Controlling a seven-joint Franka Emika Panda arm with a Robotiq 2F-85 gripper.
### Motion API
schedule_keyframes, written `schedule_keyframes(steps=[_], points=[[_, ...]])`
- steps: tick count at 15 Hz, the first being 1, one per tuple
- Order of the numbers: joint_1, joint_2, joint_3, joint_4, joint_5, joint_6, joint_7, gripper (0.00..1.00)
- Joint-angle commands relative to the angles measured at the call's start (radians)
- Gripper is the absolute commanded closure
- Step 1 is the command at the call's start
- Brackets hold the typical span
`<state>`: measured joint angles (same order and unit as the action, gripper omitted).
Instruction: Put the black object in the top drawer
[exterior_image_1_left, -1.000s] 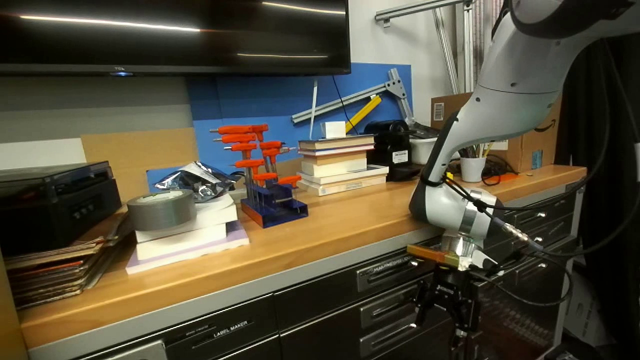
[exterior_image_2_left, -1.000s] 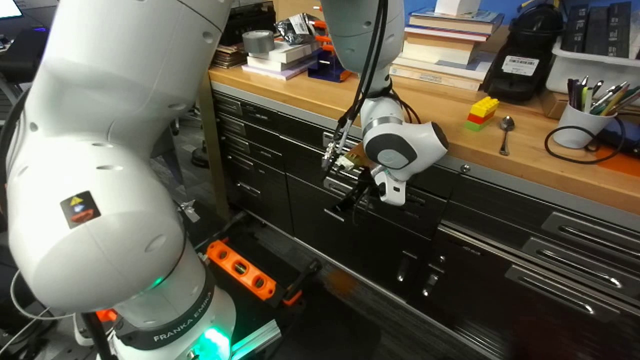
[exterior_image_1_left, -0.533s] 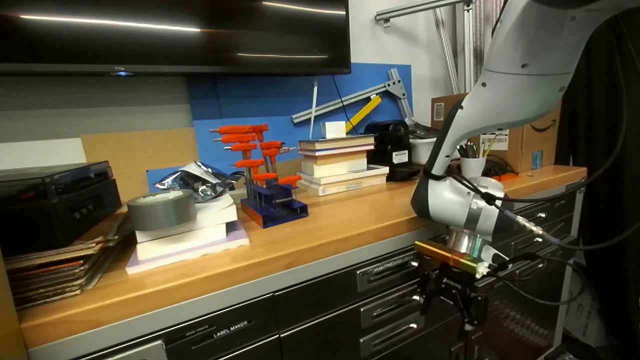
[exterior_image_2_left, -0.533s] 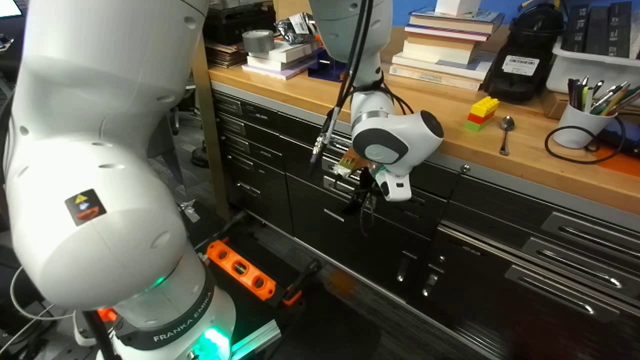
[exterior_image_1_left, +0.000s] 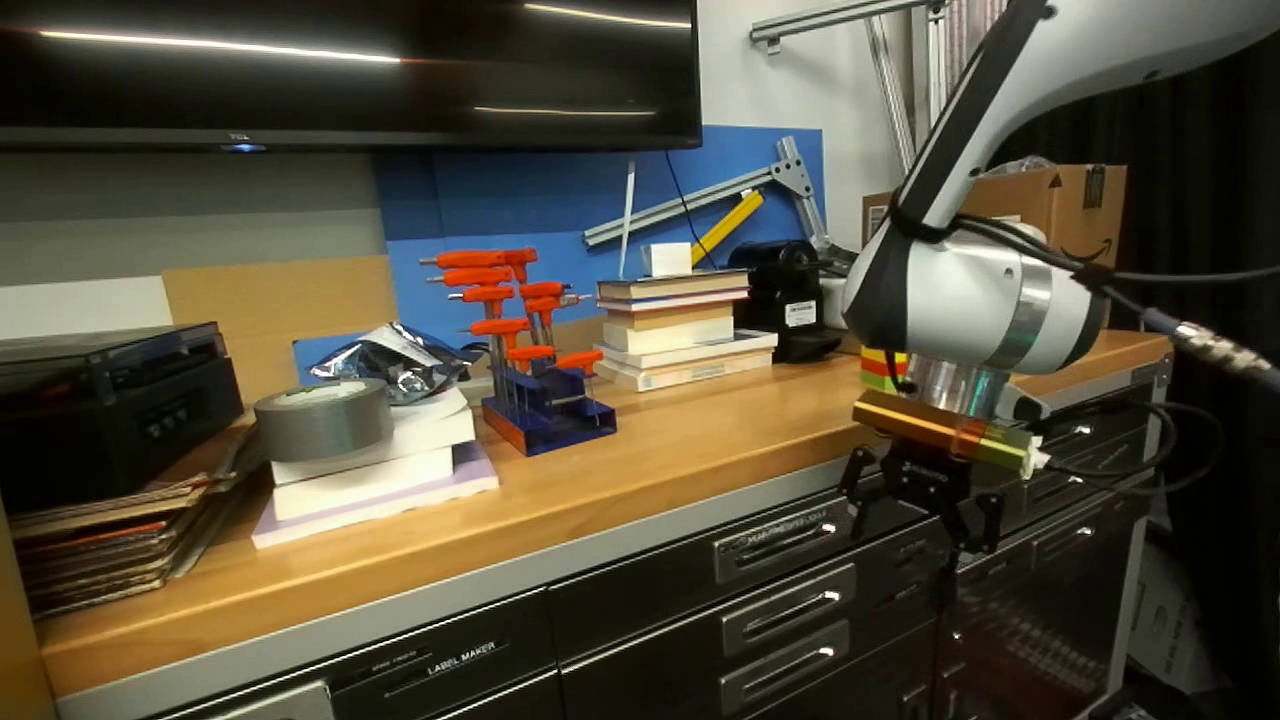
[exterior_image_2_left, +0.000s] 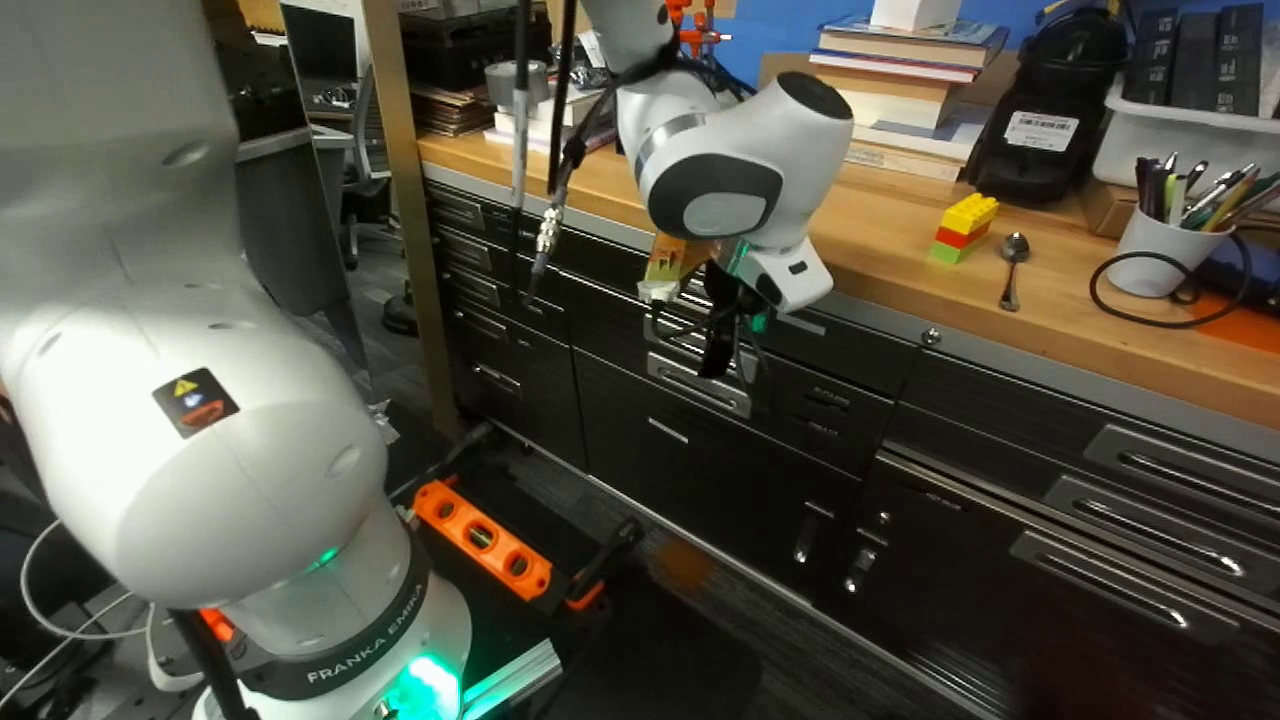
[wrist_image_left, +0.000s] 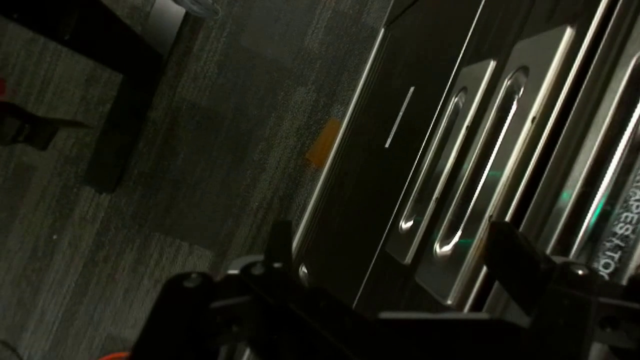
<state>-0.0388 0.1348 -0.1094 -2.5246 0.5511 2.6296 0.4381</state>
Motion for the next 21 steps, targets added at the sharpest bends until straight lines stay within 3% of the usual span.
schedule_keyframes(steps=[1,2,5,11,15,17,21], points=[[0.06,-0.231,-0.049,-0.137,-0.282,-0.02,0.09,0.0],[0.014,-0.271,-0.003,-0.144,-0.367,-0.043,0.108,0.0],[-0.018,-0.41,0.045,-0.145,-0.547,-0.188,0.111,0.0],[0.001,-0.623,0.099,-0.088,-0.572,-0.535,-0.142,0.0],[0.015,-0.7,0.108,-0.043,-0.582,-0.724,-0.307,0.0],[0.015,-0.733,0.11,-0.039,-0.596,-0.755,-0.357,0.0],[0.023,-0.805,0.095,-0.073,-0.614,-0.699,-0.466,0.0]])
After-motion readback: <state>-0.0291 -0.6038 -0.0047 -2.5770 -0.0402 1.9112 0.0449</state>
